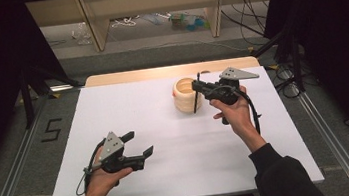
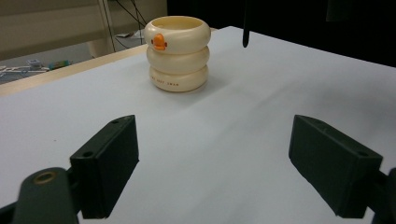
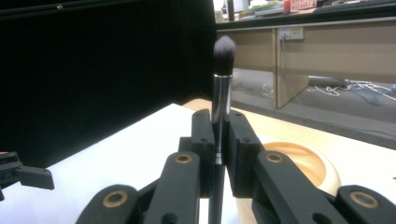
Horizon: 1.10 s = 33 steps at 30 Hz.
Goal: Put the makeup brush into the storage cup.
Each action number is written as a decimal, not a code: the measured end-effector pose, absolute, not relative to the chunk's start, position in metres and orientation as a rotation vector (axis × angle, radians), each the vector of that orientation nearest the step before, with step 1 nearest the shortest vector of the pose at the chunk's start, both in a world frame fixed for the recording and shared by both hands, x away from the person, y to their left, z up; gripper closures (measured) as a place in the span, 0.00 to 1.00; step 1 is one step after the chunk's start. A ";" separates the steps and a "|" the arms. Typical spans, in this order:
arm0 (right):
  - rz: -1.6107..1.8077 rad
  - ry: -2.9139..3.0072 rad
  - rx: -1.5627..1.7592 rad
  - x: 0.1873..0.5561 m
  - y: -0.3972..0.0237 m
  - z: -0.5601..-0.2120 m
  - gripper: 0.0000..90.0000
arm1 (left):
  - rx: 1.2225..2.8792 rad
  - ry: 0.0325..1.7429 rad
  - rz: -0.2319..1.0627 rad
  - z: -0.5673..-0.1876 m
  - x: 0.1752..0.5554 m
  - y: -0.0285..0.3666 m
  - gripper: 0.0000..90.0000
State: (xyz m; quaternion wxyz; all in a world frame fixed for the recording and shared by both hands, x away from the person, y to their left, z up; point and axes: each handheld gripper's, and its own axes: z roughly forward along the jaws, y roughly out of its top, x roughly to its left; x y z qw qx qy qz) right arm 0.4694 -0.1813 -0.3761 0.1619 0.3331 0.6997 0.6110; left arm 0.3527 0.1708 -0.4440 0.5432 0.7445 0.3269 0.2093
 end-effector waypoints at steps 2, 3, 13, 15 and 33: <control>1.736 1.991 0.949 0.471 -0.182 -0.375 0.93 | 1.765 0.785 0.494 -0.445 0.352 0.171 0.18; 1.734 1.988 0.949 0.472 -0.182 -0.374 0.93 | 1.775 0.777 0.507 -0.444 0.353 0.171 0.18; 1.703 1.992 0.952 0.483 -0.180 -0.369 0.93 | 1.767 0.786 0.506 -0.445 0.354 0.172 0.18; 1.708 1.984 0.952 0.485 -0.180 -0.369 0.93 | 1.764 0.786 0.507 -0.445 0.354 0.172 0.18; 1.679 1.967 0.986 0.504 -0.180 -0.362 0.93 | 1.762 0.791 0.500 -0.445 0.356 0.171 0.18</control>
